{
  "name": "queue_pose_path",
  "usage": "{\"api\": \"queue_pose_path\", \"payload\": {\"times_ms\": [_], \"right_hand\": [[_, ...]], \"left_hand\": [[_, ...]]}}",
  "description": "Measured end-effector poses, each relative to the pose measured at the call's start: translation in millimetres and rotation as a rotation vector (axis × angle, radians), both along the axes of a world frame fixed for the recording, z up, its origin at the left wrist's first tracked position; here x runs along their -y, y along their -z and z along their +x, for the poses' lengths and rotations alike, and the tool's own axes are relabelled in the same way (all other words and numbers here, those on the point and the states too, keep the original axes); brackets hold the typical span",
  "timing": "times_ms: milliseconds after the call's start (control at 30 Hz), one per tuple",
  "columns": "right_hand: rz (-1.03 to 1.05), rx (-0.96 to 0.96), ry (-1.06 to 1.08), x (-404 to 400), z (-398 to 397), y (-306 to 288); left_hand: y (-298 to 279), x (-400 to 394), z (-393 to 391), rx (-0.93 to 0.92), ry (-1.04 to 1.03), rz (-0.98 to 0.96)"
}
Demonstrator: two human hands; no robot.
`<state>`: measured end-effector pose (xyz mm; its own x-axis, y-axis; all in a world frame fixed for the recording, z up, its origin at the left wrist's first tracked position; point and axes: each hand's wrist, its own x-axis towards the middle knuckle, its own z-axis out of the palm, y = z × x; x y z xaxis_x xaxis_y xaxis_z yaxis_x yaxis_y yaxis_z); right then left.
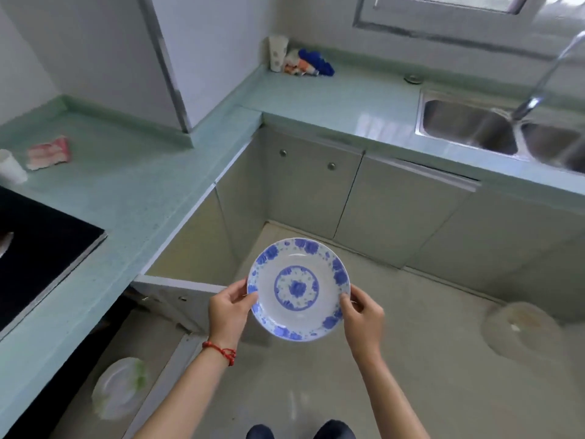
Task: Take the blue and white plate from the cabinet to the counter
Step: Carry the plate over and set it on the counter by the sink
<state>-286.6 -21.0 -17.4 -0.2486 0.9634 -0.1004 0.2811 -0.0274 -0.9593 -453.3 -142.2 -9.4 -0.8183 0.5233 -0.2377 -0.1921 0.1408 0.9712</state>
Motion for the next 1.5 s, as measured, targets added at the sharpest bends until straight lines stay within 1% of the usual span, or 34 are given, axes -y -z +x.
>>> {"api": "queue_pose_path", "payload": {"times_ms": [167,333,433,600,867,1133,1333,1500], "right_hand": [[0.022,-0.008,0.109,-44,23,-10],[0.034,-0.044,0.145,-108,43,-13],[0.045,-0.045,0.159,-158,49,-15],[0.011,-0.085,0.111,-246,57,-27],[0.046,-0.073,0.069,-356,52,-35],[0.042,-0.058,0.090,-450,2,-26],[0.025,-0.031,0.149,-531,-62,-17],[0.032,-0.014,0.165,-587,-119,-18]], "left_hand": [[-2,-63,9,0.027,0.127,0.020],[-4,-136,23,0.039,0.186,0.041],[-7,-187,31,0.023,0.178,0.057],[-14,-270,40,0.029,0.121,0.082],[-23,-373,37,0.030,0.087,0.091],[-20,-474,-15,-0.001,0.098,0.088],[-15,-565,-82,-0.018,0.131,0.068],[-16,-628,-142,-0.054,0.174,0.000]]}}
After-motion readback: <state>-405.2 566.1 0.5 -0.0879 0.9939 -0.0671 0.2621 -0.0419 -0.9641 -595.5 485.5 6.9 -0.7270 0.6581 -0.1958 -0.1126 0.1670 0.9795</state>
